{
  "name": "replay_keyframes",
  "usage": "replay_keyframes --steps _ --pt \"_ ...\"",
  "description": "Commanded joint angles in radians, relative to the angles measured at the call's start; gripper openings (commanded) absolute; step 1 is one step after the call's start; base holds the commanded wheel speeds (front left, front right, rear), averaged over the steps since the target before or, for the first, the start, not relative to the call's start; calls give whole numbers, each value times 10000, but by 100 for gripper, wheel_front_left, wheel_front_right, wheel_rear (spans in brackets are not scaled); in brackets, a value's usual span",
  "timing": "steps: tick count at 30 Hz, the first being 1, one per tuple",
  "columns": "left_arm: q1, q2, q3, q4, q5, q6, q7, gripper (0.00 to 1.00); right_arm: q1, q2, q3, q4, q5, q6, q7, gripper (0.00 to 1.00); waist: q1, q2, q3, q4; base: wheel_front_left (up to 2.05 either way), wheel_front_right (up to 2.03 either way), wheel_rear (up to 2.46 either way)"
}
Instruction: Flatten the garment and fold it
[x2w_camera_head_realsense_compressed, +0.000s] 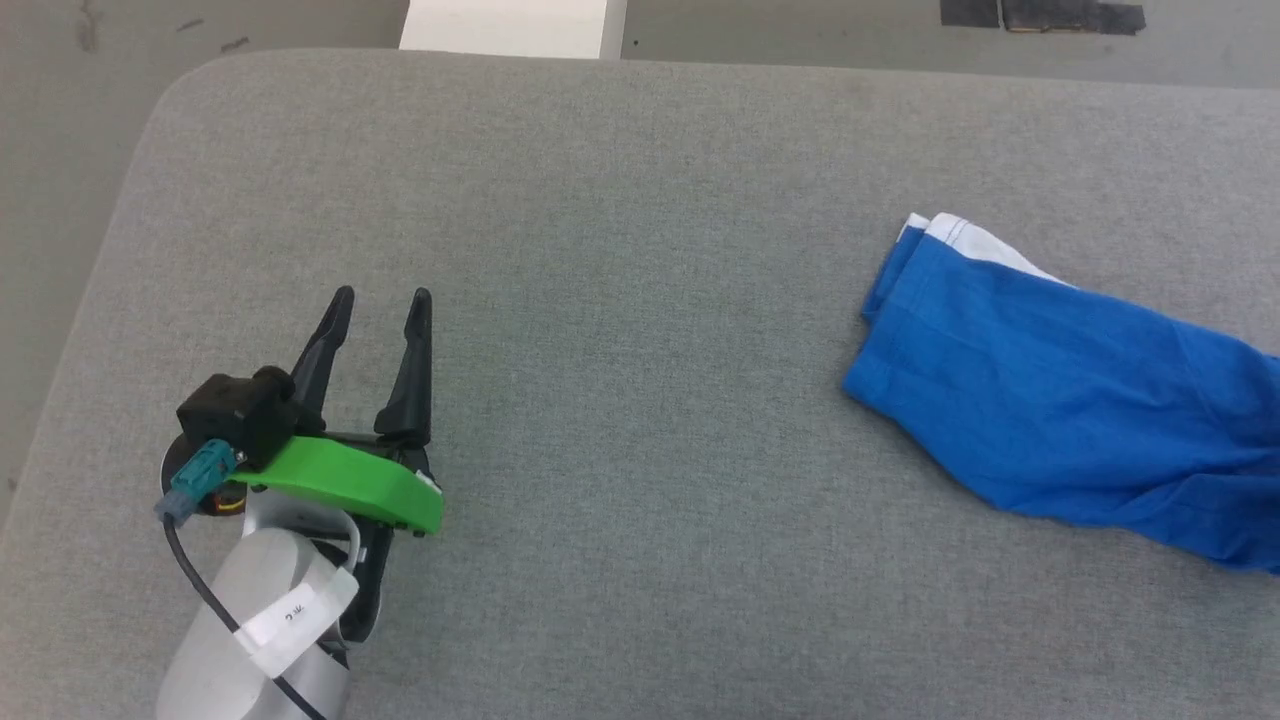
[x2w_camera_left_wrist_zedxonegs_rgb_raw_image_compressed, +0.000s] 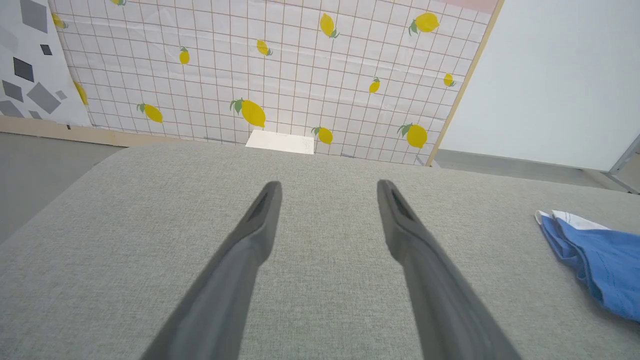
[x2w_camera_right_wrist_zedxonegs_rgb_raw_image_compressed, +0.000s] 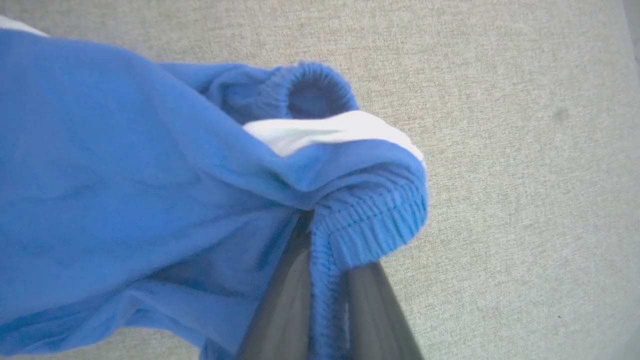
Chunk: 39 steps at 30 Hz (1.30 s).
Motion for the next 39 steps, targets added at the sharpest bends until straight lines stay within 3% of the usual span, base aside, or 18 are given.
replay_keyframes --steps 1,11,19,27,39 --pt "70 -61 47 38 92 -56 -38 100 96 -63 243 -113 2 -13 149 0 0 0 -108 -41 0 0 0" --pt "269 -144 56 81 154 -44 -38 100 146 -1115 2739 -1743 1026 -13 2361 0 0 0 -612 -273 0 0 0" --pt "351 -140 31 20 154 -45 -38 100 -381 -825 3997 -2584 1702 -13 2875 0 0 0 -630 -263 0 0 0" --pt "104 -135 24 -131 101 -130 -38 100 -1785 375 5023 -1020 1206 -13 1836 0 0 0 83 172 0 0 0" --pt "-189 -285 154 -161 107 -263 -38 100 -2881 1122 5261 1231 439 -13 713 0 0 0 785 627 0 0 0"
